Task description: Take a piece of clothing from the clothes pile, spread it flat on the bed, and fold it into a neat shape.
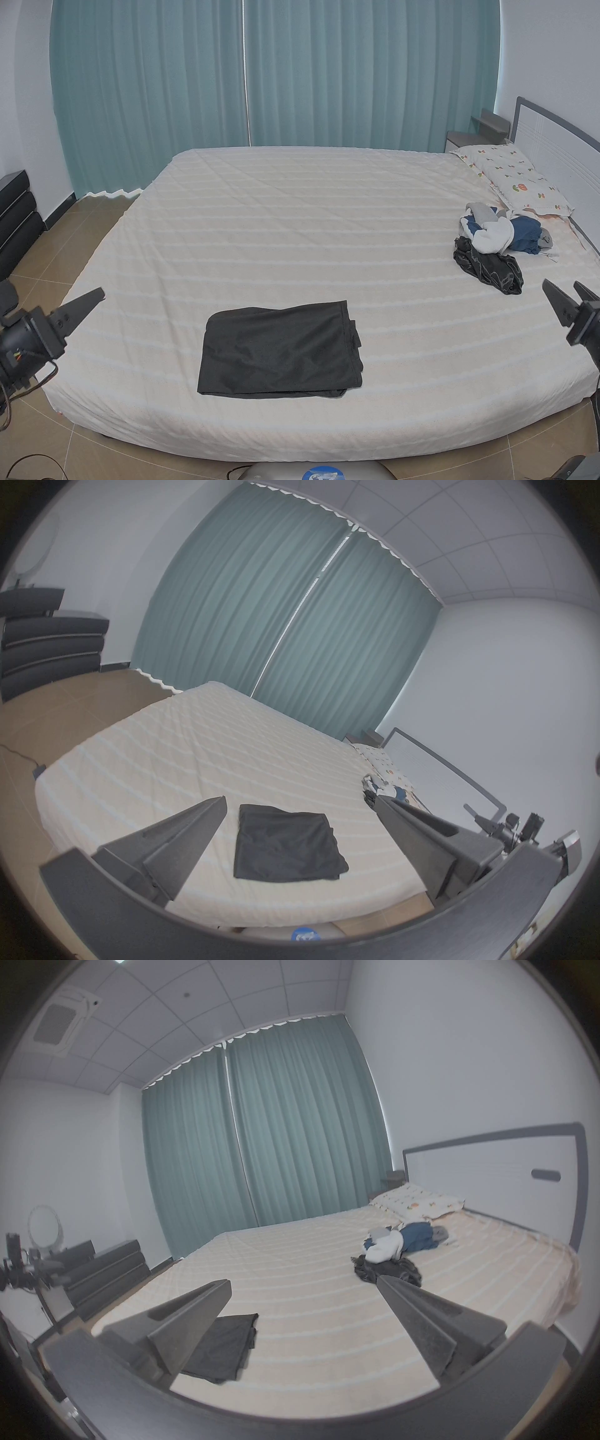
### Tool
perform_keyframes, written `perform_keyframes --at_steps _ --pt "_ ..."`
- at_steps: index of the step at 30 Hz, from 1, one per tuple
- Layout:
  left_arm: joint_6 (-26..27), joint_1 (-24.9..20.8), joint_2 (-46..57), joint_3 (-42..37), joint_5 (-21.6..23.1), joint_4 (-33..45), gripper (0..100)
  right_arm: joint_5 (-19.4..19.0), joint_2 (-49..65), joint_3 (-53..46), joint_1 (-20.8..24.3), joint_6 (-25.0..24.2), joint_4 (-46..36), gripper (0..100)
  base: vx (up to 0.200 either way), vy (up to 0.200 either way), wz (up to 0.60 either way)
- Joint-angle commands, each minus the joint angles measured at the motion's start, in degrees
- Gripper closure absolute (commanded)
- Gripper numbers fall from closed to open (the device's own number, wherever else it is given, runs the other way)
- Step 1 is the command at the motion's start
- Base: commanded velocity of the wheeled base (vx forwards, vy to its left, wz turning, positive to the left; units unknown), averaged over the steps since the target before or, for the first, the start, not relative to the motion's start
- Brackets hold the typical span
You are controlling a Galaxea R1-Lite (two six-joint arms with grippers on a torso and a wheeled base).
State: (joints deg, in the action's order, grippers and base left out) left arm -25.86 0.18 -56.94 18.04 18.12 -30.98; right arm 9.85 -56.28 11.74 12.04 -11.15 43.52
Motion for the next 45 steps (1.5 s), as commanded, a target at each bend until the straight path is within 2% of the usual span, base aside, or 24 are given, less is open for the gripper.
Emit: perform_keyframes --at_steps 1,6,7,9,10,12,13,15,16,19,24,26,30,31,32,33,36,41,43,44,45 --pt "6.61 -0.45 25.48 -0.46 1.4 15.24 0 -2.99 23.68 -5.24 -5.36 8.52 -12.41 0 0.0 0.0 0.0" --pt "13.29 -0.62 30.84 -1.25 1.75 20.34 0 -4.75 33.61 -4.44 -9.5 12.82 -23.75 0 0.0 0.0 0.0" --pt "14.61 -0.8 32.77 -1.96 1.84 22.1 0 -4.66 36.51 -3.04 -10.2 13.35 -28.58 0 0.0 0.0 0.0" --pt "15.05 -1.06 33.91 -2.31 1.84 22.98 0 -4.58 38.09 -2.34 -10.37 13.44 -31.04 0 0.0 0.0 0.0" --pt "15.75 -2.38 37.78 -3.01 1.84 25.18 0 -4.58 43.19 0.21 -10.2 14.23 -38.86 0 0.0 0.0 0.0" --pt "15.92 -3.08 39.54 -3.36 1.84 26.05 0 -4.58 45.39 1.0 -9.93 15.02 -41.94 0 0.0 0.0 0.0" --pt "16.01 -4.67 43.58 -3.89 1.84 28.6 0 -4.66 50.31 2.85 -9.5 17.48 -48.62 0 0.0 0.0 0.0" --pt "16.01 -5.1 45.43 -4.07 1.75 29.75 0 -4.75 52.24 3.64 -9.32 18.8 -51.08 0 0.0 0.0 0.0" --pt "16.1 -5.98 49.21 -4.07 1.75 32.73 0 -5.19 54.97 5.05 -10.9 20.65 -54.16 0 0.0 0.0 0.0" --pt "17.42 -6.42 51.93 -4.16 1.48 35.11 0 -7.3 56.28 5.49 -11.6 21.7 -54.42 0 0.0 0.0 0.0" --pt "18.91 -6.42 52.02 -5.3 1.13 34.67 0 -6.86 56.28 4.7 -11.6 21.0 -52.66 0 0.0 0.0 0.0" --pt "21.46 -6.42 52.11 -6.62 0.25 33.09 0 -6.16 56.28 2.59 -11.69 21.0 -47.83 0 0.0 0.0 0.0" --pt "27.09 -6.42 52.11 -12.5 -6.87 24.21 0 -6.51 56.28 -7.61 -11.69 21.7 -30.95 0 0.0 0.0 0.0" --pt "27.09 -6.42 52.11 -12.5 -6.87 24.21 0 -6.51 56.28 -7.61 -11.69 21.7 -30.95 0 0.0 0.0 0.0" --pt "29.37 -6.42 52.11 -17.6 -9.33 15.51 0 -6.51 56.28 -11.74 -11.69 21.88 -24.18 0 0.0 0.0 0.0" --pt "30.6 -6.42 52.02 -18.04 -10.56 12.78 0 -6.69 56.28 -11.74 -11.69 21.44 -23.75 0 0.0 0.0 0.0" --pt "30.95 -6.42 52.11 -17.95 -12.49 11.29 0 -6.42 56.28 -11.74 -11.69 20.91 -24.62 0 0.0 0.0 0.0" --pt "30.87 -6.42 52.11 -18.04 -23.04 12.43 0 -6.69 56.28 -11.74 -11.69 20.82 -25.85 0 0.0 0.0 0.0" --pt "30.87 -6.42 52.11 -18.04 -23.74 12.87 0 -6.69 56.28 -11.74 -11.69 20.82 -26.21 0 0.0 0.0 0.0" --pt "30.51 -6.42 52.11 -18.04 -29.37 17.09 0 -6.51 56.28 -11.74 -11.69 20.47 -30.07 0 0.0 0.0 0.0" --pt "29.9 -6.42 52.11 -18.04 -31.04 18.94 0 -6.51 56.28 -11.74 -11.69 20.03 -31.92 0 0.0 0.0 0.0"
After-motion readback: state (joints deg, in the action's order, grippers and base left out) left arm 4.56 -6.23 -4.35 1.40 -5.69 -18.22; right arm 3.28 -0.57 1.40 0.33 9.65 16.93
